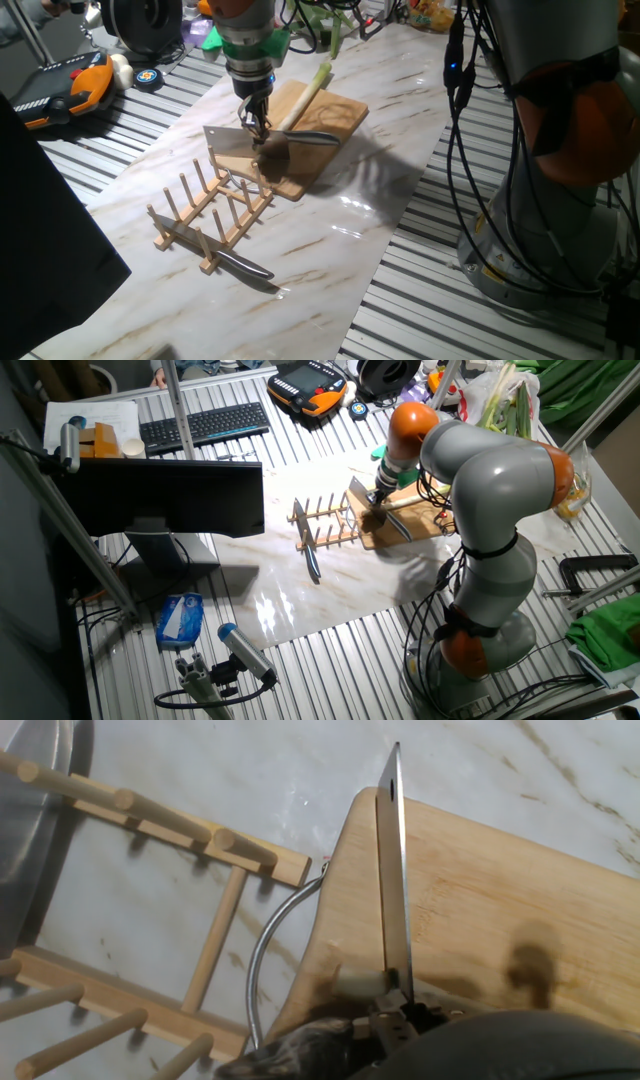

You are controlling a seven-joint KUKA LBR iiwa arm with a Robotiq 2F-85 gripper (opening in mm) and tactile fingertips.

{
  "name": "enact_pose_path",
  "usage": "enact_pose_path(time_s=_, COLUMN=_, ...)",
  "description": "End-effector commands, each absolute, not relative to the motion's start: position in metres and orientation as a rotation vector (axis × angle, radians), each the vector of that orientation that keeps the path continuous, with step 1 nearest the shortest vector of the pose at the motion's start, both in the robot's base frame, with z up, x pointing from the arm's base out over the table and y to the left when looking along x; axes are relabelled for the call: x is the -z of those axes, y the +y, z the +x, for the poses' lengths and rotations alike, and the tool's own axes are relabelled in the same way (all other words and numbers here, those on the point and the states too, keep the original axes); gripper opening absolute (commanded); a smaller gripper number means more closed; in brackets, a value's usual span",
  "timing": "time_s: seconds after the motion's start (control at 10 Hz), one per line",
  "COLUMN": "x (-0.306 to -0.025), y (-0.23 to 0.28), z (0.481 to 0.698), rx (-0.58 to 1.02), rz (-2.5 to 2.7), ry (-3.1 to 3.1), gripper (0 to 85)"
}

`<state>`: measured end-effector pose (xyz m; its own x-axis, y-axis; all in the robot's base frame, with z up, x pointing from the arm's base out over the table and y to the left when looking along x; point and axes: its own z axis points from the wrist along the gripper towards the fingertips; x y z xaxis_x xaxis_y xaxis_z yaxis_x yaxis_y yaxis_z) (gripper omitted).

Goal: Chop the scallions

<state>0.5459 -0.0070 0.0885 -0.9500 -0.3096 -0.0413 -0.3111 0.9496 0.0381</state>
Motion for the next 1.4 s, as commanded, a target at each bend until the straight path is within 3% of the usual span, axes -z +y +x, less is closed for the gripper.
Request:
enact_pose_path(time_s=0.0, x=-0.0866, y=-0.0061, z=0.5461, rx=-0.069, rz=-0.489, ry=3.068, gripper=0.7)
enact_pose_path(time_s=1.3, x=-0.0922, y=-0.0064, z=0.5458, rx=-0.067, rz=-0.487, ry=3.072, gripper=0.7)
